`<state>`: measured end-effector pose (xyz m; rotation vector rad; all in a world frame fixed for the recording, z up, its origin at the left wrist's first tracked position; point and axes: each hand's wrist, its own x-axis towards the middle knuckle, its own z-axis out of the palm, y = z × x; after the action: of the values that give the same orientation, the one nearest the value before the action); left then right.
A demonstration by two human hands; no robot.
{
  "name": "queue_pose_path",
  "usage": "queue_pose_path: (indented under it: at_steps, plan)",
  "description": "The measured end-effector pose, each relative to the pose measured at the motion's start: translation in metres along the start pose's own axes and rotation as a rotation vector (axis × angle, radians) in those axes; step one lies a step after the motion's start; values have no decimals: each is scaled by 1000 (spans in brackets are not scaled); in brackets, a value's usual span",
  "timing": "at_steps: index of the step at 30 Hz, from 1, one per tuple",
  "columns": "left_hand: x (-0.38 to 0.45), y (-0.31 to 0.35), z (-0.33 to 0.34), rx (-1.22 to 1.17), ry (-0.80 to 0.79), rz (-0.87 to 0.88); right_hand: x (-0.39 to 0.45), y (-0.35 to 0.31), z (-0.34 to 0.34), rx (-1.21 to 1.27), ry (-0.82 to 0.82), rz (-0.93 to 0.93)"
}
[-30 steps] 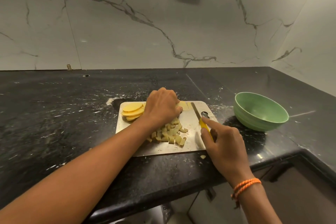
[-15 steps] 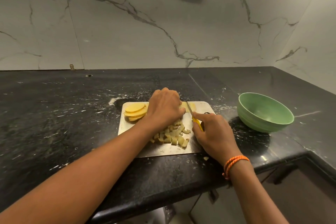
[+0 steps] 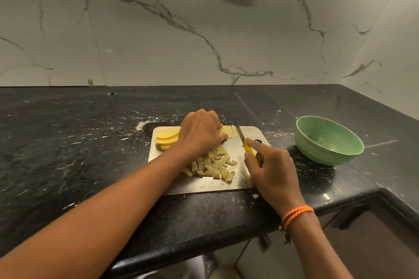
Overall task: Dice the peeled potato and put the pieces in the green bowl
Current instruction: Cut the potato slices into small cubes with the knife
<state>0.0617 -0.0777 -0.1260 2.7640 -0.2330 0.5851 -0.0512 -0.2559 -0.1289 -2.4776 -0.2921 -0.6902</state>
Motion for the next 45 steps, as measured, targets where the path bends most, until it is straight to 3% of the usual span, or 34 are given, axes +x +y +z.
queue_pose_path:
  at_steps: [10, 20, 27, 37, 45]
  plan:
    - [-2, 4, 1, 6, 6, 0, 28, 0, 18, -104, -168, -11]
    - [-1, 2, 1, 43, 45, -38, -26, 1, -13, -24, -136, -11]
    - [-1, -2, -3, -57, -9, -14, 3, -7, -4, -3, -13, -26]
    - [1, -2, -2, -85, -20, -71, 30, -11, 27, -111, -155, -46]
    - [-2, 2, -2, -57, 0, -74, -11, -4, 3, -53, -163, -56]
